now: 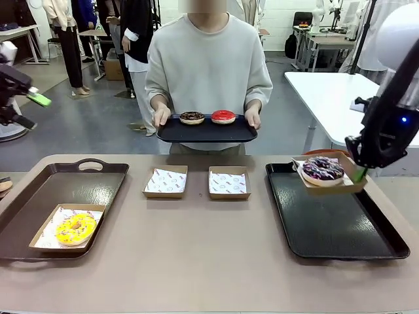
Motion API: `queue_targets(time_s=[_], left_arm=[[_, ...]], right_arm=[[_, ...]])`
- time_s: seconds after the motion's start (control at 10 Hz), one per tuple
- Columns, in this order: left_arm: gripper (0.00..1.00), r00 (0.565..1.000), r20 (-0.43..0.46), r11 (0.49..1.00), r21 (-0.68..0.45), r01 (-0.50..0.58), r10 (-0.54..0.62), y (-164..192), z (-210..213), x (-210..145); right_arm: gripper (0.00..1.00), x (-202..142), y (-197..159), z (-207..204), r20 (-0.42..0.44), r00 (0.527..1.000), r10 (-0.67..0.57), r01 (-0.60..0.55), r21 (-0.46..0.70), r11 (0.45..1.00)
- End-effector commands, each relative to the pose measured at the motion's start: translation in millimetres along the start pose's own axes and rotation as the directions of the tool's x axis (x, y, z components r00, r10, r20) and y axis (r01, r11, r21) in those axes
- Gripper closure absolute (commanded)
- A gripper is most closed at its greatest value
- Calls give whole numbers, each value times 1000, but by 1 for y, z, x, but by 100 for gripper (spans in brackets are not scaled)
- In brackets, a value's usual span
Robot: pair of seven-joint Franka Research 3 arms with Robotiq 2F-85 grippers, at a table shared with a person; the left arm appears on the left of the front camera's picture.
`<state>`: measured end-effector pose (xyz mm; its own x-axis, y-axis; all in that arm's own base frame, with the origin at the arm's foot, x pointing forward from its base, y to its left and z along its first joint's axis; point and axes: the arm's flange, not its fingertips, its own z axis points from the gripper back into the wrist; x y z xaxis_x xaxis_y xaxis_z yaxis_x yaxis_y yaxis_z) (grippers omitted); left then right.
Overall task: Individually package the donuts and arrange them on the tray.
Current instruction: Place the picked Paper togo box on the Handle tray while simultaneously picking up another Paper togo box from the table with the other hand.
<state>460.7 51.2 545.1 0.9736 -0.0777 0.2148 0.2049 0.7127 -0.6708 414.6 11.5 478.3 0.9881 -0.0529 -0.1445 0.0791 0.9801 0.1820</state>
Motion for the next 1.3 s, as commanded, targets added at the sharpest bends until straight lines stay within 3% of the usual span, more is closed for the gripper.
queue_targets(time_s=[0.0,0.3,0.6,1.0,1.2], left_arm=[[0,999,-51,986,167,4,5,-26,-37,9],[0,994,-108,925,379,40,2,-52,-115,31],[0,994,-105,855,512,90,-42,-63,-187,44],[0,985,-153,764,624,163,-85,-75,-272,48],[0,985,-159,755,638,152,-65,-72,-304,59]], right_arm=[[99,-10,-6,-19,8,1000,20,-20,-34,999],[99,-6,0,-44,-23,998,52,-53,-51,997],[99,0,8,-66,-41,998,51,-54,-71,996],[99,-6,5,-50,-44,998,33,-34,-37,999],[99,-6,5,-50,-44,998,33,-34,-37,999]])
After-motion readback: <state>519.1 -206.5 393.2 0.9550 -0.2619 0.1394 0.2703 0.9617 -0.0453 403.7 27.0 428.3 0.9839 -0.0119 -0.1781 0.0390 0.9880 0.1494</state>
